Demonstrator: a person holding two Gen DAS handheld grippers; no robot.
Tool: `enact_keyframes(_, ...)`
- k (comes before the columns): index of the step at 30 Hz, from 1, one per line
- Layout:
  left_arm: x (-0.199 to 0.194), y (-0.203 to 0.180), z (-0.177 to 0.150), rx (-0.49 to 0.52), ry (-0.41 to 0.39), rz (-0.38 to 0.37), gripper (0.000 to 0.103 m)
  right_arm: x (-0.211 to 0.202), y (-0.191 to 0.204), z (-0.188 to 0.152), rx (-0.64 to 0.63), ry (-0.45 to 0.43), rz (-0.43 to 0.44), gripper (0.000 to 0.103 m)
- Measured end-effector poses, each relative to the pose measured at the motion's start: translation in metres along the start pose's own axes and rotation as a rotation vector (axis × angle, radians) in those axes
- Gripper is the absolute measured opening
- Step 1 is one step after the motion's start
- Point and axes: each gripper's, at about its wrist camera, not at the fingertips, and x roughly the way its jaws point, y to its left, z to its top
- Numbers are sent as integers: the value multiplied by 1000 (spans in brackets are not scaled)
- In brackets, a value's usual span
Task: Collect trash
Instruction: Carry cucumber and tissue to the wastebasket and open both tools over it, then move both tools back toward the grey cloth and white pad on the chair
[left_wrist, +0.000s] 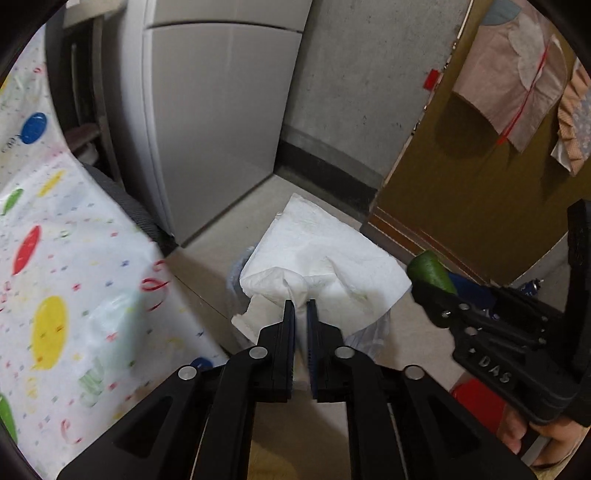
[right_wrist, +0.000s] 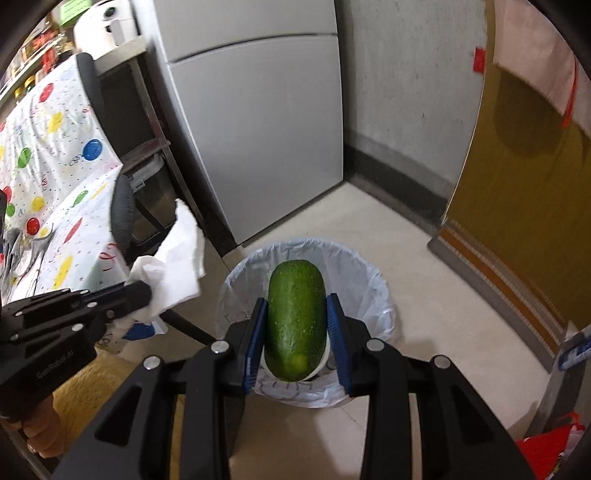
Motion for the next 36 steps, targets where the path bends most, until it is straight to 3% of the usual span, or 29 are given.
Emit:
enact_keyframes(1,4,-1,3,5,3,2,10,6,-3,2,20,0,-3,33)
enact_keyframes(4,9,0,9,-5,14,-17,37,11,-5,7,44,-6,-1,36)
enact_keyframes(5,10,1,11,-9,12,-22,51,10,-6,9,50,-11,-1,43)
enact_keyframes(6,8,2,13,-14,3,-27,56,9,-7,9,52,-14,-2,44)
enact_keyframes(14,-14,18,13,-46,-29,-13,57,-24,-10,13,48,-74,-24,44)
enact_keyframes(20,-60,43,10,-80,-103,55,57,-58,11,16,1,-139,-1,44)
enact_keyframes(28,-150,103,-29,-176,-203,290,61,-93,98,27,-161,-243,122,44)
enact_keyframes(34,-205,149,-74,-268,-229,439,62,-95,174,29,-276,-200,271,44)
enact_keyframes(36,-221,166,-90,-308,-227,486,63,-92,200,26,-337,-195,298,52)
